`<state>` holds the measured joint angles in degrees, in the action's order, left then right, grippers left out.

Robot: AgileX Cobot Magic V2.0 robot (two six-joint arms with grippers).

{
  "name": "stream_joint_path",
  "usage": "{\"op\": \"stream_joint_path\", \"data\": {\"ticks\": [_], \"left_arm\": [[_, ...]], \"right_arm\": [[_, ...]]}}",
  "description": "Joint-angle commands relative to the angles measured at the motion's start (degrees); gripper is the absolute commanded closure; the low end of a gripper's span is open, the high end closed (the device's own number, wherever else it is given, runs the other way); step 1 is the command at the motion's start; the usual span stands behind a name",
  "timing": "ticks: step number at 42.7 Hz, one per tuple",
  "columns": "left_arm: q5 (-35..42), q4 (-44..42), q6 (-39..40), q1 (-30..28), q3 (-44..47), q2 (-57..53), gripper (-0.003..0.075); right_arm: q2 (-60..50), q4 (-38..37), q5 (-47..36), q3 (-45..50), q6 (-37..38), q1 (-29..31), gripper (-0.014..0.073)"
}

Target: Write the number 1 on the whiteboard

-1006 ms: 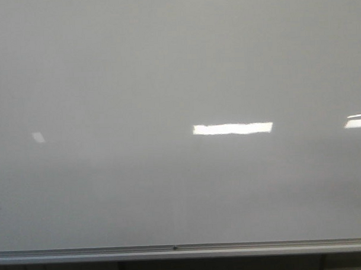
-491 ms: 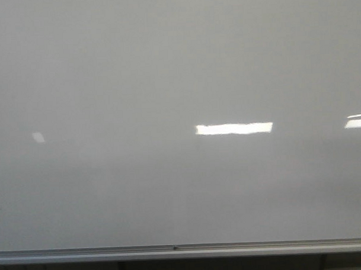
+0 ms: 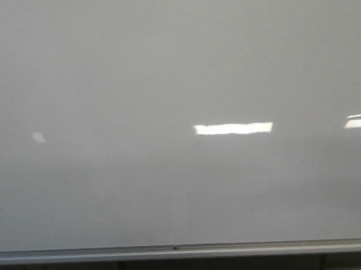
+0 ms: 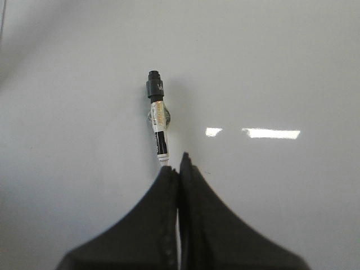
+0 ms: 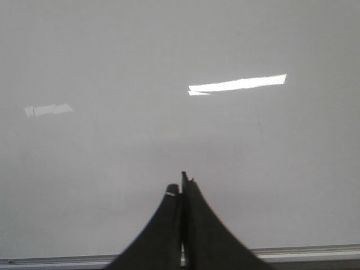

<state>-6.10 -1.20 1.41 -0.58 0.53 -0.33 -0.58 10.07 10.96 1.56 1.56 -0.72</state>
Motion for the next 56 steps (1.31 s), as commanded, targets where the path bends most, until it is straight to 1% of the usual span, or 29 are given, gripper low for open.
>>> {"op": "stream_joint_path", "data": {"ticks": [1, 4, 6, 8, 11, 12, 15, 22, 25, 31, 36, 39, 41, 43, 44, 45, 46, 47, 49, 50, 52, 54, 56], "left_arm": [[6.1, -0.3, 0.5, 0.4, 1.3, -0.9, 0.0741], [9.2, -0.3, 0.5, 0.4, 1.3, -0.9, 0.0741], [13.3, -0.3, 0.5, 0.4, 1.3, -0.9, 0.0741], [19.6, -0.3, 0.5, 0.4, 1.3, -0.9, 0.0740], [25.1, -0.3, 0.5, 0.3, 0.3, -0.9, 0.0740], [25.1, -0.3, 0.5, 0.3, -0.5, -0.9, 0.0740], [20.7, -0.3, 0.5, 0.3, -3.9, -0.4, 0.0740], [3.8, -1.4, 0.4, 0.3, -14.5, 5.6, 0.0741], [0.4, -3.2, 0.2, 0.3, -18.2, 10.3, 0.0740], [-0.1, -5.3, 0.2, 0.3, -22.7, 19.7, 0.0741], [1.1, -5.3, 0.2, 0.3, -23.5, 23.2, 0.0740], [1.2, -5.2, 0.2, 0.3, -23.5, 24.0, 0.0733], [1.2, -5.2, 0.2, 0.3, -23.5, 24.1, 0.0694], [1.2, -5.2, 0.2, 0.3, -23.3, 24.1, 0.0627], [1.2, -5.2, 0.2, 0.3, -23.2, 24.1, 0.0584], [1.2, -5.2, 0.2, 0.3, -23.1, 24.1, 0.0519], [1.2, -5.2, 0.2, 0.3, -22.9, 24.1, 0.0466], [1.2, -5.2, 0.2, 0.3, -22.8, 24.1, 0.0412], [1.0, -5.2, 0.2, 0.3, -22.7, 24.1, 0.0297], [1.0, -5.2, 0.2, 0.3, -22.6, 24.1, 0.0255], [1.0, -4.9, 0.2, 0.3, -22.6, 24.1, 0.0186], [1.2, -3.5, 0.2, 0.3, -22.6, 24.1, 0.0160], [1.2, -3.0, 0.2, 0.3, -22.6, 24.4, 0.0159]], "right_arm": [[-1.0, -0.7, -6.0, -1.3, -0.1, 0.0, 0.0653], [-1.0, -0.7, -6.9, -1.9, -0.1, 0.0, 0.0653], [-1.0, -0.7, -6.8, -3.0, -0.1, 0.0, 0.0653], [-1.0, -0.7, -6.7, -4.7, -0.1, 0.0, 0.0653], [-1.0, -0.7, -5.7, -7.9, -0.1, 0.0, 0.0653], [-1.0, -0.7, -5.1, -9.2, -0.1, 0.0, 0.0653], [-0.4, -0.7, -3.0, -13.2, -0.1, 0.0, 0.0653], [5.8, -0.7, 2.7, -23.3, -0.1, 0.0, 0.0653], [10.0, -0.7, 3.9, -26.6, -0.1, 0.0, 0.0653], [17.3, -0.7, 4.0, -30.1, -0.1, 0.0, 0.0653], [20.0, -0.7, 3.8, -30.4, -0.1, 0.0, 0.0652], [20.1, -0.7, 3.8, -30.4, -0.1, 0.0, 0.0628], [20.0, -0.7, 3.7, -30.4, -0.1, 0.0, 0.0575], [20.0, -0.7, 3.7, -30.4, -0.1, 0.0, 0.0507], [20.0, -0.7, 3.7, -30.4, -0.1, 0.0, 0.0454], [20.0, -0.7, 3.7, -30.4, -0.1, 0.0, 0.0414], [20.0, -0.7, 3.7, -30.4, -0.1, 0.0, 0.0388], [20.0, -0.7, 3.8, -30.4, -0.1, 0.0, 0.0338], [20.0, -0.7, 3.9, -30.4, -0.1, 0.0, 0.0274], [20.0, -0.7, 4.0, -30.4, -0.1, 0.0, 0.0239], [20.0, -0.7, 4.1, -30.4, -0.1, 0.0, 0.0204], [20.0, -0.7, 4.1, -30.4, -0.1, 0.0, 0.0188], [20.0, -0.7, 4.2, -30.4, -0.1, 0.0, 0.0190]]}}
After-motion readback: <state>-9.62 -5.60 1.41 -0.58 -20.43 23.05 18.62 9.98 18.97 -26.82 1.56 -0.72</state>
